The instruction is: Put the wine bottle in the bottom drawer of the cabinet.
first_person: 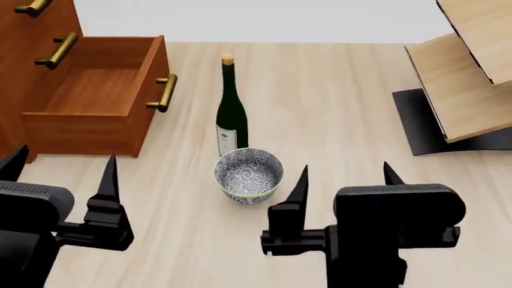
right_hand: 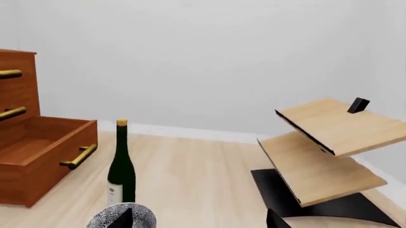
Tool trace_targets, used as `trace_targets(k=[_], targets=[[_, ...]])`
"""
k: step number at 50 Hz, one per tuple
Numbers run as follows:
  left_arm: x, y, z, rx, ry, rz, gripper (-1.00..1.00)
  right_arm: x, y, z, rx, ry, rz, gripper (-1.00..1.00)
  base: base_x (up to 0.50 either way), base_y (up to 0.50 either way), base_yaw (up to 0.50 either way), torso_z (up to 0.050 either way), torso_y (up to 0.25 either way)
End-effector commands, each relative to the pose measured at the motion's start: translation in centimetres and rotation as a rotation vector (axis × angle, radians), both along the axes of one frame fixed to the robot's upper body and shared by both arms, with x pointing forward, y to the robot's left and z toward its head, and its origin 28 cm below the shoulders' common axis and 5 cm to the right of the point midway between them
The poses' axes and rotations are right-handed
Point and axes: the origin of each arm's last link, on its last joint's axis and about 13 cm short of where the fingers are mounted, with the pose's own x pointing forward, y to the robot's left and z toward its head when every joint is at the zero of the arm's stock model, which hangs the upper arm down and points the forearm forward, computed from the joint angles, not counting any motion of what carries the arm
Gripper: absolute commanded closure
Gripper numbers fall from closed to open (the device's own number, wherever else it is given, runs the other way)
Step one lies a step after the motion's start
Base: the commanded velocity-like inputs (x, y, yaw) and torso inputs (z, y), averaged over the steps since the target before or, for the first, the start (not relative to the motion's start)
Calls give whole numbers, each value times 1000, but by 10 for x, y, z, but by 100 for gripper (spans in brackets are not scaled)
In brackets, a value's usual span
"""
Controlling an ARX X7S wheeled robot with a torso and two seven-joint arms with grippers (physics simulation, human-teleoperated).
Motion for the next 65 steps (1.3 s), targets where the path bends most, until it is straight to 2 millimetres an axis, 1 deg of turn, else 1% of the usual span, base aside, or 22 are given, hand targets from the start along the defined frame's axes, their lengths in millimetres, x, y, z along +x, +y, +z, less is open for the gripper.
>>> trace_targets(k=[1, 5, 12, 13, 17, 19, 20, 21, 22, 24, 26, 28, 31, 33, 34, 36, 39, 49, 52, 58, 61, 65], targets=[[-1, 0, 7, -2, -8, -2, -100, 1, 0, 4, -2, -4, 0, -100, 0, 0, 0, 11, 0], [-1, 2, 10, -44, -21, -2, -100, 1, 0, 3, 7, -4, 13, -100, 0, 0, 0, 8, 0], [9, 19, 8, 29, -66, 121, -100, 6, -5, 1, 58, -23, -11, -100, 0, 0, 0, 4, 0], [13, 25, 14, -4, -55, 143, -100, 7, -6, 0, 56, -20, -25, -100, 0, 0, 0, 0, 0], [22, 51, 9, -44, -97, 298, -100, 8, -6, -2, 59, -18, -18, -100, 0, 0, 0, 0, 0], [27, 65, 20, -145, -85, 338, -100, 8, -6, -2, 55, -16, -16, -100, 0, 0, 0, 0, 0], [28, 70, 13, -174, -81, 351, -100, 9, -6, -3, 42, -18, -22, -100, 0, 0, 0, 0, 0], [32, 78, 19, -189, -91, 386, -100, 9, -6, -4, 46, -14, -24, -100, 0, 0, 0, 0, 0], [32, 83, 10, -204, -105, 410, -100, 8, -6, -3, 53, -15, -16, -100, 0, 0, 0, 0, 0], [36, 95, 22, -223, -120, 454, -100, 9, -6, -3, 47, -17, -20, -100, 0, 0, 0, 0, 0], [38, 109, 15, -286, -147, 511, -100, 9, -6, -2, 51, -19, -15, -100, 0, 0, 0, 0, 0], [41, 125, 19, -361, -116, 680, -100, 9, -6, -2, 50, -21, -17, -100, 0, 0, 0, 0, 0], [35, 132, 24, -462, -208, 586, -100, 9, -6, -2, 45, -21, -18, -100, 0, 0, 0, 0, 0], [30, 136, 26, -599, -267, 514, -100, 9, -6, -2, 48, -22, -15, -100, 0, 0, 0, 0, 0], [29, 139, 15, -651, -290, 512, -100, 9, -6, -2, 47, -22, -15, -100, 0, 0, 0, 0, 0], [22, 143, 28, -714, -357, 511, -100, 10, -6, -3, 48, -21, -12, -100, 0, 0, 0, 0, 0], [13, 148, 34, -831, -456, 502, -100, 10, -6, -3, 44, -19, -9, -100, 0, 0, 0, 0, 0], [-8, 164, 33, -1020, -644, 715, -100, 10, -6, -4, 47, -19, 2, -100, 0, 0, 0, 0, 0], [-16, 167, 35, -1156, -760, 676, -100, 11, -6, -5, 43, -23, 7, -100, 0, 0, 0, 0, 0], [-34, 174, 38, -1239, -970, 667, -100, 10, -6, -7, 49, -13, 22, -100, 0, 0, 0, 0, 0], [-48, 176, 41, -1223, -1145, 659, -100, 10, -6, -6, 53, -14, 24, -100, 0, 0, 0, 0, 0], [-54, 184, 31, -1205, -1176, 816, -100, 9, -6, -7, 58, -9, 29, -100, 0, 0, 0, 0, 0]])
